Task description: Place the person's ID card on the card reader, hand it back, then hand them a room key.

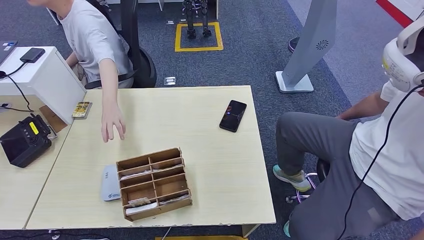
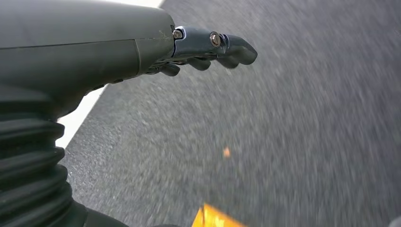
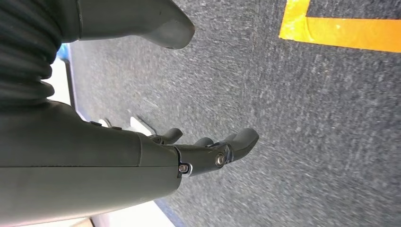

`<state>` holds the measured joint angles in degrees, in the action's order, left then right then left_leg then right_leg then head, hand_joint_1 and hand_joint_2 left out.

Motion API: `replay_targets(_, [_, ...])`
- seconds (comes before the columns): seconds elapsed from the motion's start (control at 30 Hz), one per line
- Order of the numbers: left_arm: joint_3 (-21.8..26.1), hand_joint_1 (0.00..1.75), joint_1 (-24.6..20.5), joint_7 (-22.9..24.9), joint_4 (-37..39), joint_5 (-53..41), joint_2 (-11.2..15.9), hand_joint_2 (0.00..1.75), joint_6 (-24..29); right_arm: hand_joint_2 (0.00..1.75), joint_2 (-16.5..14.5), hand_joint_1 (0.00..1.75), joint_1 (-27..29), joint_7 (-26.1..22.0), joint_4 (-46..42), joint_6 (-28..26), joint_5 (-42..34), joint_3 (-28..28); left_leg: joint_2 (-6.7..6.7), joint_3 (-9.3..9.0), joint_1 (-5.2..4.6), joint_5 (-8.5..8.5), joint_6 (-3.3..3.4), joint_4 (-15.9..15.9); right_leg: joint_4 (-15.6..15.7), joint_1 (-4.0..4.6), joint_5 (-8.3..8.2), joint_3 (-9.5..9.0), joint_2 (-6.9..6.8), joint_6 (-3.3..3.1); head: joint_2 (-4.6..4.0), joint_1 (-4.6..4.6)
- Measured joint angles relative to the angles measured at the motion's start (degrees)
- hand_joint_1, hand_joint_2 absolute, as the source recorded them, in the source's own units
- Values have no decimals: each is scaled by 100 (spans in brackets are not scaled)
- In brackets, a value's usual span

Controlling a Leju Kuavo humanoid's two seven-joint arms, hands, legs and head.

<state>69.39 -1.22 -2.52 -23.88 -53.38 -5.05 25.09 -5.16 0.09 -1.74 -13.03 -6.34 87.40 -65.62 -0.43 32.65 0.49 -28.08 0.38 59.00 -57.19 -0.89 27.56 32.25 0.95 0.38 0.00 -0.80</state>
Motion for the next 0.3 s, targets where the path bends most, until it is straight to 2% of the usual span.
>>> replay_targets(0.3, [-912,0,34,-22,246,648,-34,175,-319,175,29,0,46,-4,-63,49,-1059,740,0,2,1,0,0,0,0,3,1,1,0,0,0,1])
